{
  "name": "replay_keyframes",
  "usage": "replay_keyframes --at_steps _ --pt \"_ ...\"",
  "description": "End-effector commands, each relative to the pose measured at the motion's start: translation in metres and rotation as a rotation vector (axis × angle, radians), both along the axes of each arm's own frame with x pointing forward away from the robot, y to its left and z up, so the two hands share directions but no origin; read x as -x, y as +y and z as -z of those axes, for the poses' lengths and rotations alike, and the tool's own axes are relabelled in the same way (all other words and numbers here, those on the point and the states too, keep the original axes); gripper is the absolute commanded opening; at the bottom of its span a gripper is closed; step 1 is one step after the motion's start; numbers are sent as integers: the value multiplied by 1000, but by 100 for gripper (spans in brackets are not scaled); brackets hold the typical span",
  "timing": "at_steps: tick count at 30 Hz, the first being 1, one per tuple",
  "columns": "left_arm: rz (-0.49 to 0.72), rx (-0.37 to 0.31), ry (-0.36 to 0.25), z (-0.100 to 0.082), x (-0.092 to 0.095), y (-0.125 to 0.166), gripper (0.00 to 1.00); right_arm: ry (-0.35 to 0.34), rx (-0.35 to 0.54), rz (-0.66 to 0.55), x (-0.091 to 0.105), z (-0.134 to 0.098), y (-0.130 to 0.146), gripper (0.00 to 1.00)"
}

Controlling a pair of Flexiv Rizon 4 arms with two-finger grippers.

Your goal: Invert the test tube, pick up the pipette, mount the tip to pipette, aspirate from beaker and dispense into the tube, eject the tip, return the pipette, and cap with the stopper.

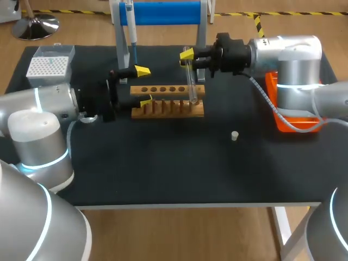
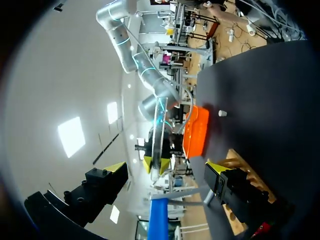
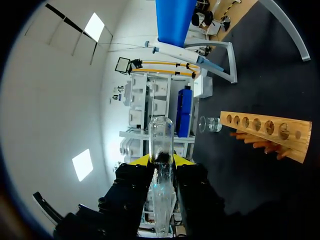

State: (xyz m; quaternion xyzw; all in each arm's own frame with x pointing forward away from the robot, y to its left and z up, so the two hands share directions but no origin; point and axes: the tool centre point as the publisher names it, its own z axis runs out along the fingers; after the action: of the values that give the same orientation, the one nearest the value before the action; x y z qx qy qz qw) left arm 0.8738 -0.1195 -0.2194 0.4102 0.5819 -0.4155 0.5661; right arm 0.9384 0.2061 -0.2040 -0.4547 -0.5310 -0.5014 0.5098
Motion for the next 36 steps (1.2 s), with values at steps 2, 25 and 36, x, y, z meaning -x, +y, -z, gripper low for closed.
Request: replay_keyframes --at_steps 2,25,36 --pt "-31 -32 -11 -12 9 -24 100 0 2 -2 0 -1 -1 0" --pt "149 -48 -61 -16 22 -86 100 0 2 -2 0 -1 -1 0" --pt "207 -42 -69 -18 23 -106 100 0 2 -2 0 -1 -1 0"
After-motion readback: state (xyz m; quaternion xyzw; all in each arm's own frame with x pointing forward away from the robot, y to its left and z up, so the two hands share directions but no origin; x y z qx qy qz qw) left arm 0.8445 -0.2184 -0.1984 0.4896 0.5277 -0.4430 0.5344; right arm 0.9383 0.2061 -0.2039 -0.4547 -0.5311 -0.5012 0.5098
